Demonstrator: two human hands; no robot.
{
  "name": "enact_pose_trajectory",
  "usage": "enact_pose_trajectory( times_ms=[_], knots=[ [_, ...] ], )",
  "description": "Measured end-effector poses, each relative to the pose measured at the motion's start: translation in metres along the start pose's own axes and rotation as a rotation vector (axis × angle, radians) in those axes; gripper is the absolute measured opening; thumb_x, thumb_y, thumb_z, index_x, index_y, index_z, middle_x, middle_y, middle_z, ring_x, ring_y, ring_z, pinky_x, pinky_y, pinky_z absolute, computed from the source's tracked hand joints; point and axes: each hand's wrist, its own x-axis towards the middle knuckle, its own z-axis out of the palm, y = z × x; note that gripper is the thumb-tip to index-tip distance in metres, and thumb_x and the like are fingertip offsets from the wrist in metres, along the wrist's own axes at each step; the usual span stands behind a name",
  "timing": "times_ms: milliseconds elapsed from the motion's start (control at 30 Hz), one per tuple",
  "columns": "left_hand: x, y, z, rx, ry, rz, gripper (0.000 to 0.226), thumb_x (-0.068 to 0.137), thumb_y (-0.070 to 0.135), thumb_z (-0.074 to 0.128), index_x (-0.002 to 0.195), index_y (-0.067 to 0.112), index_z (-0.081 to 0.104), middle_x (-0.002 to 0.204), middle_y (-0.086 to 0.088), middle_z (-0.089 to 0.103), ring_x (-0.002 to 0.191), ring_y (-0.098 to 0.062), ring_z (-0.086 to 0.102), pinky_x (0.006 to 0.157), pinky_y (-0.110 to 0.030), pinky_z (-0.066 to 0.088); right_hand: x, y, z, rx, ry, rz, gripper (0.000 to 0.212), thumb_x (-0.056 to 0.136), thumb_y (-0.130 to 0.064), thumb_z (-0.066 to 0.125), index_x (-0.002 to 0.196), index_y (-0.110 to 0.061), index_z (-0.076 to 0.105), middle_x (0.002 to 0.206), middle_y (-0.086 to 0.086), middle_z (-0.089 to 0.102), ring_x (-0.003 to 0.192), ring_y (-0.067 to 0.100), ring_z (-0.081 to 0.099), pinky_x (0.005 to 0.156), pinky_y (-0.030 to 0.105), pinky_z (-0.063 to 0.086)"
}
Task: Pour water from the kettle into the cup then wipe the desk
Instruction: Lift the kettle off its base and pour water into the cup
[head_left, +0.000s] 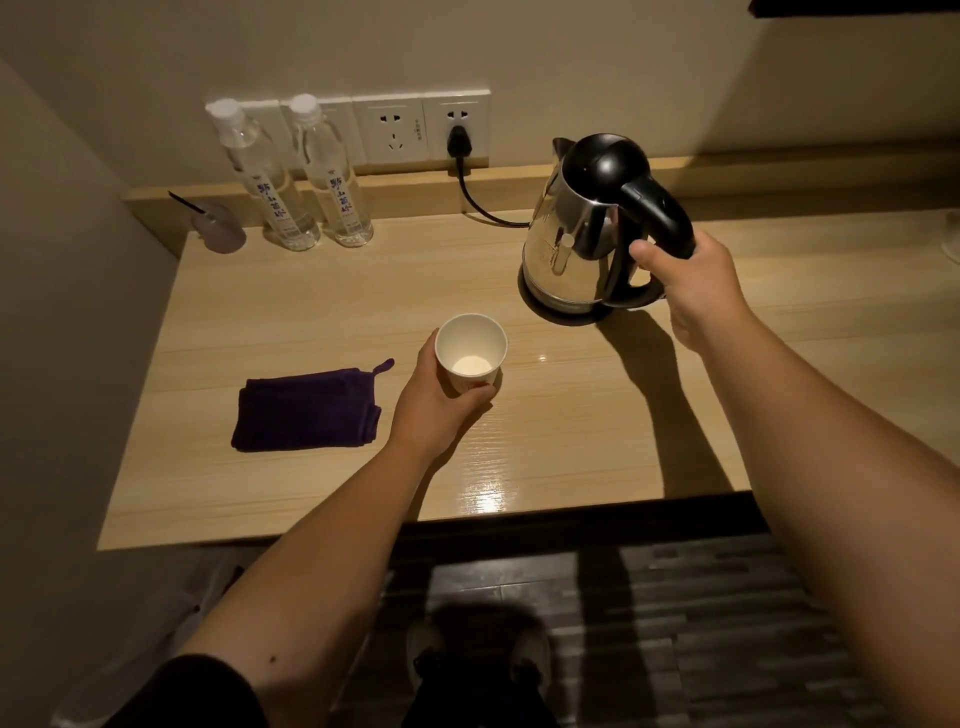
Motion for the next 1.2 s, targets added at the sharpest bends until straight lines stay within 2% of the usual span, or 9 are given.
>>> enact_pose_trajectory(
  times_ms=[100, 233, 333, 533, 633, 733, 933, 1067, 1200],
  knots=[
    [0.000, 0.001, 0.002, 0.015, 0.010, -0.007, 0.088, 0.073, 0.038, 0.080, 0.143, 0.038, 0.026, 0.123, 0.019, 0.044, 0.113, -0.005, 0.042, 0.081, -0.016, 0.036, -0.003, 0.001, 0.006, 0.107, 0.047, 0.016, 0.029, 0.077, -0.028, 0.073, 0.101, -0.041, 0.062, 0.108, -0.009, 0.068, 0.106, 0.010, 0.059, 0.083, 0.028, 0.044],
    [0.000, 0.000, 0.005, 0.020, 0.020, 0.002, 0.084, 0.072, 0.044, 0.079, 0.139, 0.038, 0.029, 0.119, 0.020, 0.045, 0.109, -0.004, 0.044, 0.075, -0.010, 0.035, -0.015, 0.000, 0.002, 0.175, 0.115, 0.016, 0.031, 0.078, -0.024, 0.071, 0.101, -0.042, 0.061, 0.107, -0.012, 0.067, 0.104, 0.006, 0.059, 0.079, 0.022, 0.041],
    [-0.001, 0.001, 0.007, 0.025, 0.014, 0.005, 0.082, 0.071, 0.050, 0.077, 0.136, 0.039, 0.030, 0.117, 0.020, 0.046, 0.106, -0.004, 0.045, 0.073, -0.011, 0.036, -0.030, -0.004, -0.012, 0.174, 0.159, -0.008, 0.028, 0.078, -0.022, 0.070, 0.096, -0.043, 0.064, 0.101, -0.013, 0.068, 0.098, 0.003, 0.061, 0.078, 0.022, 0.042],
    [-0.002, 0.003, 0.012, 0.042, -0.008, 0.001, 0.082, 0.073, 0.046, 0.078, 0.136, 0.039, 0.028, 0.120, 0.017, 0.045, 0.109, -0.007, 0.044, 0.073, -0.013, 0.036, -0.078, 0.002, -0.048, 0.119, 0.185, 0.011, 0.036, 0.076, -0.020, 0.067, 0.081, -0.056, 0.065, 0.087, -0.017, 0.066, 0.085, -0.006, 0.062, 0.075, 0.021, 0.040],
    [-0.003, 0.003, 0.013, 0.040, -0.009, -0.004, 0.082, 0.073, 0.047, 0.078, 0.137, 0.039, 0.027, 0.117, 0.020, 0.045, 0.105, -0.004, 0.046, 0.073, -0.012, 0.036, -0.100, 0.018, -0.061, 0.088, 0.173, 0.042, 0.028, 0.073, -0.025, 0.068, 0.083, -0.051, 0.066, 0.082, -0.017, 0.065, 0.083, 0.000, 0.061, 0.076, 0.025, 0.040],
    [-0.003, 0.003, 0.013, 0.030, -0.004, 0.001, 0.080, 0.072, 0.046, 0.078, 0.135, 0.041, 0.028, 0.109, 0.032, 0.044, 0.096, 0.003, 0.048, 0.071, -0.010, 0.035, -0.114, 0.031, -0.069, 0.036, 0.166, 0.064, 0.024, 0.067, -0.035, 0.068, 0.085, -0.051, 0.066, 0.078, -0.023, 0.066, 0.077, -0.005, 0.062, 0.074, 0.027, 0.042],
    [-0.001, -0.001, 0.014, 0.044, -0.004, -0.003, 0.081, 0.074, 0.043, 0.078, 0.137, 0.038, 0.028, 0.114, 0.021, 0.045, 0.106, -0.007, 0.046, 0.073, -0.014, 0.037, -0.131, 0.037, -0.084, -0.110, 0.093, 0.034, 0.023, 0.065, -0.041, 0.068, 0.087, -0.050, 0.065, 0.081, -0.024, 0.067, 0.076, -0.006, 0.062, 0.066, 0.027, 0.043],
    [-0.001, -0.002, 0.015, 0.050, -0.001, -0.004, 0.080, 0.075, 0.044, 0.077, 0.137, 0.037, 0.027, 0.116, 0.018, 0.045, 0.106, -0.007, 0.045, 0.073, -0.014, 0.036, -0.127, 0.019, -0.092, -0.218, -0.009, -0.020, 0.019, 0.075, -0.030, 0.076, 0.087, -0.042, 0.067, 0.084, -0.015, 0.069, 0.077, -0.003, 0.063, 0.064, 0.022, 0.046],
    [-0.003, 0.001, 0.015, 0.013, -0.002, -0.004, 0.079, 0.071, 0.049, 0.075, 0.134, 0.043, 0.028, 0.113, 0.024, 0.045, 0.104, -0.004, 0.046, 0.072, -0.012, 0.035, -0.114, -0.012, -0.088, -0.346, -0.131, -0.056, 0.024, 0.073, -0.022, 0.080, 0.087, -0.032, 0.064, 0.087, -0.006, 0.068, 0.077, 0.004, 0.064, 0.060, 0.019, 0.046]
  ],
)
